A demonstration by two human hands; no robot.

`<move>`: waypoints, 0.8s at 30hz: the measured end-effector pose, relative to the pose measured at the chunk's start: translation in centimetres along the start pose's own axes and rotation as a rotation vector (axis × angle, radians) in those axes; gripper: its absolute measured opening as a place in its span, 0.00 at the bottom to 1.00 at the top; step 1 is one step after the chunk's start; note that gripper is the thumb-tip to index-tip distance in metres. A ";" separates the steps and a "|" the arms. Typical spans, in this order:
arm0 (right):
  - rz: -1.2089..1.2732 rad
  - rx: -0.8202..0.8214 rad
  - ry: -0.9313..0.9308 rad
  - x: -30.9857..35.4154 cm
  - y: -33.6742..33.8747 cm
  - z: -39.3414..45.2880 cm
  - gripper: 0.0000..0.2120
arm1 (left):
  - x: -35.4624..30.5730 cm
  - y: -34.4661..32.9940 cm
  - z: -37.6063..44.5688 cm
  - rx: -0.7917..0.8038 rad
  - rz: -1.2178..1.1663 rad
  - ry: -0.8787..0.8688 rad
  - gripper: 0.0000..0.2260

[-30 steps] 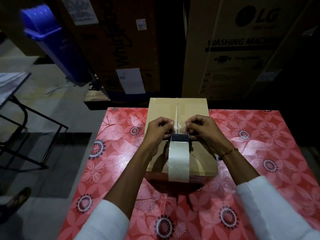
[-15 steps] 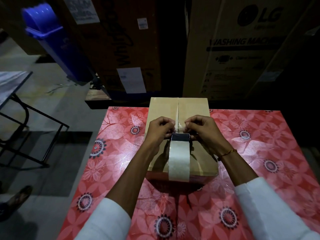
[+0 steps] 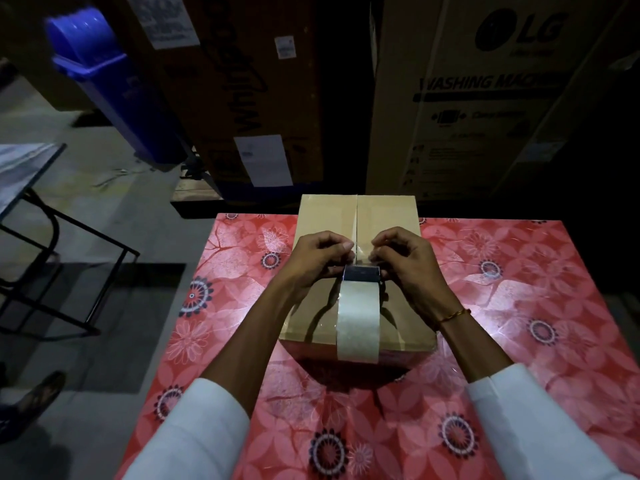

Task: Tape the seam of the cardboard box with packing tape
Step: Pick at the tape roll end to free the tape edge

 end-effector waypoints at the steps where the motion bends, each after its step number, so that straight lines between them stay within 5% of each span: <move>1: 0.000 0.003 0.003 -0.1 0.0 0.0 0.06 | -0.2 -0.1 0.0 0.015 -0.008 0.007 0.06; 12: -0.017 0.057 0.002 -0.2 0.0 0.2 0.08 | -0.1 0.0 0.3 0.106 -0.023 0.121 0.09; 24: 0.077 0.124 -0.082 0.5 -0.1 -0.2 0.07 | -0.1 -0.2 0.5 0.103 -0.013 0.062 0.06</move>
Point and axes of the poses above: each hand's wrist, its own z-axis towards the middle knuckle, its own y-axis out of the back of the hand, x = y × z, the point moved 7 cm from there along z, towards the middle knuckle
